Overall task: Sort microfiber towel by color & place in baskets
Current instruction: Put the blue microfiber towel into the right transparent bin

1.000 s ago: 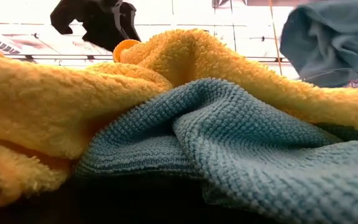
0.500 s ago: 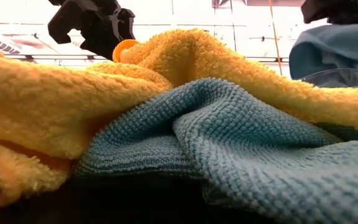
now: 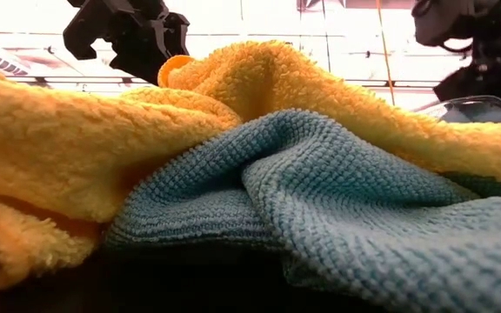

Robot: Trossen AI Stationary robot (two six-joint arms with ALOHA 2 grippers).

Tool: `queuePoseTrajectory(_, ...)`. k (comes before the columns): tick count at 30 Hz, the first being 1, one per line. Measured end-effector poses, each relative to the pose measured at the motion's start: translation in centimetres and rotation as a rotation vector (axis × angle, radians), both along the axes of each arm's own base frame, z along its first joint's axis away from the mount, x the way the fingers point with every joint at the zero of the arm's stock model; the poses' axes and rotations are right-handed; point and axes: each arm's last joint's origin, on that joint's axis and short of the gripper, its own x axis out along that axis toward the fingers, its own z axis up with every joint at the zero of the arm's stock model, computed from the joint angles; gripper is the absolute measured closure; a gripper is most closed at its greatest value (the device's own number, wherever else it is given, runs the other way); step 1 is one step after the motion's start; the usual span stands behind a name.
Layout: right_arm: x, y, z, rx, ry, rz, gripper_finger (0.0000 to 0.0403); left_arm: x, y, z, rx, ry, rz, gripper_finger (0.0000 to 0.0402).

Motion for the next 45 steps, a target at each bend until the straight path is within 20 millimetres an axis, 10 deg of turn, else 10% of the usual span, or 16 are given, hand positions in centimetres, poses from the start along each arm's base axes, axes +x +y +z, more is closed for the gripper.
queuePoseTrajectory(14,0.4,0.1,-2.3,-0.002,0.024,-0.004,0.0375,0.1,0.0,0.1,-0.003,-0.010,0.001,0.0200)
queuePoseTrajectory(26,0.1,0.0,-2.0,-0.008,0.037,-0.068,0.0256,0.1,0.0,0.1,-0.002,-0.009,-0.001,0.0200)
queuePoseTrajectory(45,1.5,0.4,6.8,0.015,-0.076,-0.071,0.0227,0.1,0.0,0.1,0.001,-0.004,-0.001,0.0200)
